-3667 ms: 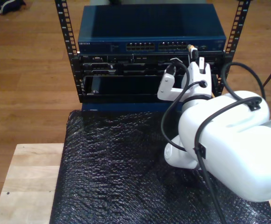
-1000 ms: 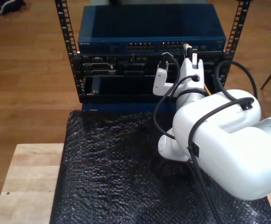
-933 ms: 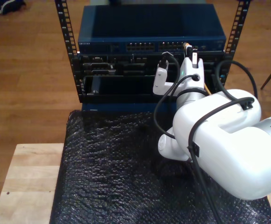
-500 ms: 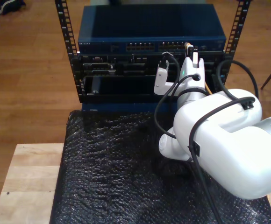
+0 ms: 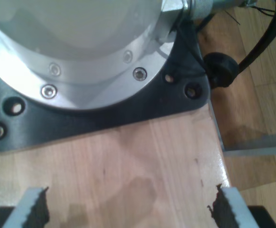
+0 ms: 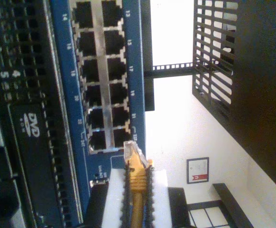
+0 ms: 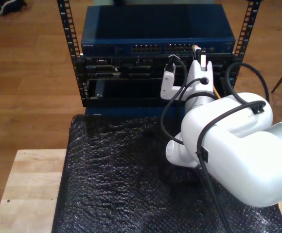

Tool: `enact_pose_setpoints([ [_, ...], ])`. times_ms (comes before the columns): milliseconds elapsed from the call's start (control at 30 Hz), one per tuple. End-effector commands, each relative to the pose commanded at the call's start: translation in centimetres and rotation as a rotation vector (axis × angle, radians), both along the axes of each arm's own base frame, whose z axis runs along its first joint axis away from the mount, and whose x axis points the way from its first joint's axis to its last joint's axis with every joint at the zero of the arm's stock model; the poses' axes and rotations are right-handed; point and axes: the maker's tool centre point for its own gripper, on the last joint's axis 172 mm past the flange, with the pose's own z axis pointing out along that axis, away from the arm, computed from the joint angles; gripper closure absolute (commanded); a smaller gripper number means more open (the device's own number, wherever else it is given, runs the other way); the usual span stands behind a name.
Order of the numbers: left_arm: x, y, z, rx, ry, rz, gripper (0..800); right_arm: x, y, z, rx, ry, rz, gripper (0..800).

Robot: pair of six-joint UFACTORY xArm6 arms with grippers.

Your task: Grab the cable and plug it in

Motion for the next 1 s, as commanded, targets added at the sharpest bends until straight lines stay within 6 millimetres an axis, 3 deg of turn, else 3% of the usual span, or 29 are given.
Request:
enact_pose_setpoints([
  [1000,0.0,0.0,0.0,0.0,0.0,0.0,0,0.28,0.04,-0.84,0.001,0.017,0.0,800],
])
